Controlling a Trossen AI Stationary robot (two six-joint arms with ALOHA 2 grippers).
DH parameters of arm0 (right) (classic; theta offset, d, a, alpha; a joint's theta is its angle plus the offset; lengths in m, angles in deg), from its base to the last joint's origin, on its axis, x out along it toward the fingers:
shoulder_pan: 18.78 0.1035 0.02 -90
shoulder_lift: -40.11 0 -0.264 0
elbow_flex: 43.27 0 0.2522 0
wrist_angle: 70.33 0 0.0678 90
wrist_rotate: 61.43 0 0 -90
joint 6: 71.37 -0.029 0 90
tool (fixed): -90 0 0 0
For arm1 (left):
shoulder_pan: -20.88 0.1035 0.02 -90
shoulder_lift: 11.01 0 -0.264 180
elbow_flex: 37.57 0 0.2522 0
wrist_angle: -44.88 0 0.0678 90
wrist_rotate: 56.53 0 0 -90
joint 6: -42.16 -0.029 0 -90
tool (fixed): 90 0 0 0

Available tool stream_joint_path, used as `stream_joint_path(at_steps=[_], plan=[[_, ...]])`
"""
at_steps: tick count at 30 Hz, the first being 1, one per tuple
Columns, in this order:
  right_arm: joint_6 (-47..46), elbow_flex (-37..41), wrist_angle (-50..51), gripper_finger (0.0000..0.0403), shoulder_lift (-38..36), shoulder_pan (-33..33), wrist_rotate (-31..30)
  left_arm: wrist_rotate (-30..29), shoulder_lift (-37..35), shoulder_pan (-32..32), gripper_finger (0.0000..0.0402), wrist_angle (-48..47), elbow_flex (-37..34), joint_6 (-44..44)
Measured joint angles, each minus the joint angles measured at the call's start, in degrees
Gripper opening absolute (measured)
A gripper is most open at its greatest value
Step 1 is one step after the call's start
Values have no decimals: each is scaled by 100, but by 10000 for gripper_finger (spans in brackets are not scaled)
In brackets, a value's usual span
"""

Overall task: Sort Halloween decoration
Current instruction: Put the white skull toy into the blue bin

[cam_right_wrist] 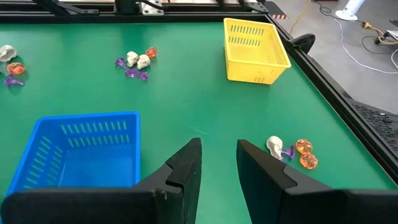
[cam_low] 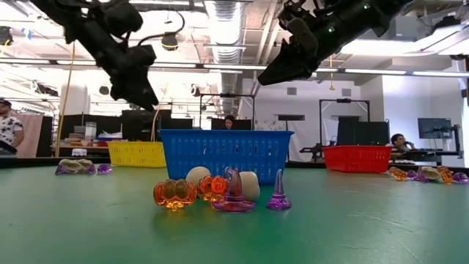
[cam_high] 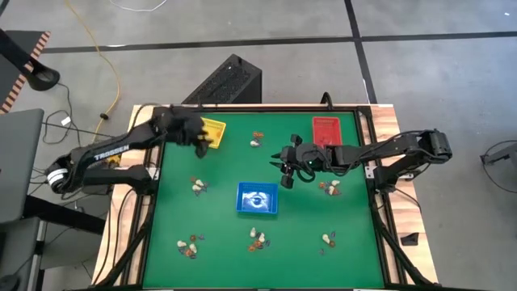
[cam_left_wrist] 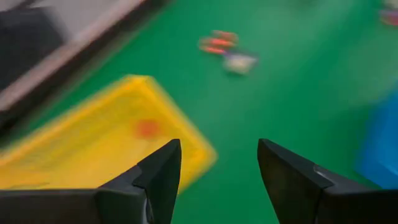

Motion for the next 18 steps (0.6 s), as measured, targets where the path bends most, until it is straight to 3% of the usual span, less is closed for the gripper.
stream_joint_path(at_steps=[4,10,15,18], plan=[[-86,0,-21,134,0,-19,-3,34,-313,-1128,201,439,-596,199],[-895,-89,59,129,417,-337,-2,-555,-400,-2535,201,1382,-1133,-2],[-824,-938,497,123,1311,-741,407,-1399,-382,-2995,201,1487,-1133,-260],[-659,-1776,1296,124,1917,-983,452,-1580,-393,-3063,201,1441,-1133,-263]])
